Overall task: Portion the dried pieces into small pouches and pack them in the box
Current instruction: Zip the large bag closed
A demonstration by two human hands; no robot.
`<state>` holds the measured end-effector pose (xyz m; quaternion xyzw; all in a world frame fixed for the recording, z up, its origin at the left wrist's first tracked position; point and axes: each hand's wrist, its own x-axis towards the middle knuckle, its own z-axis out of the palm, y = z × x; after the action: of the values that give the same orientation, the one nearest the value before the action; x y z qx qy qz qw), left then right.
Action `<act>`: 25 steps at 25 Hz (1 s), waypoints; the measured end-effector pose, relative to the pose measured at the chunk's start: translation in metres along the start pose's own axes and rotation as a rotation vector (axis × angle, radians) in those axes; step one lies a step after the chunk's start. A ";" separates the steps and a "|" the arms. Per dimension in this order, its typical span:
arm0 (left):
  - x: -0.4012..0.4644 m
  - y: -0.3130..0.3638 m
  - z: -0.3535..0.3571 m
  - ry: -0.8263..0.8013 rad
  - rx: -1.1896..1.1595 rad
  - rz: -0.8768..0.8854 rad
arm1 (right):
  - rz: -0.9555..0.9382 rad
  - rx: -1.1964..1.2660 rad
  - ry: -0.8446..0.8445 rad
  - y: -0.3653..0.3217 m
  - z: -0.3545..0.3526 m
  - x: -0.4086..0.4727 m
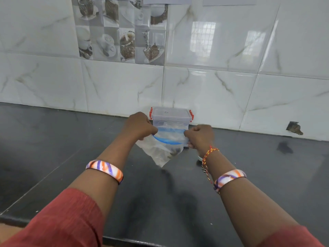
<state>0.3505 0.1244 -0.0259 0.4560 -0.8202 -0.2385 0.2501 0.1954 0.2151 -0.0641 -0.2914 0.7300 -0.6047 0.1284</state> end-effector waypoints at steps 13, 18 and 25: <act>0.012 0.028 0.024 -0.114 -0.466 0.203 | -0.103 -0.063 -0.556 -0.022 -0.045 -0.013; 0.022 0.030 -0.005 -0.211 -0.390 0.137 | 0.066 0.033 -0.383 0.035 -0.055 -0.007; 0.019 0.022 -0.017 -0.472 -0.424 0.056 | 0.201 0.376 -0.351 0.028 -0.075 0.008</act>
<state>0.3387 0.1157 0.0042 0.3031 -0.7998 -0.4964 0.1486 0.1408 0.2733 -0.0722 -0.2890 0.5969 -0.6540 0.3641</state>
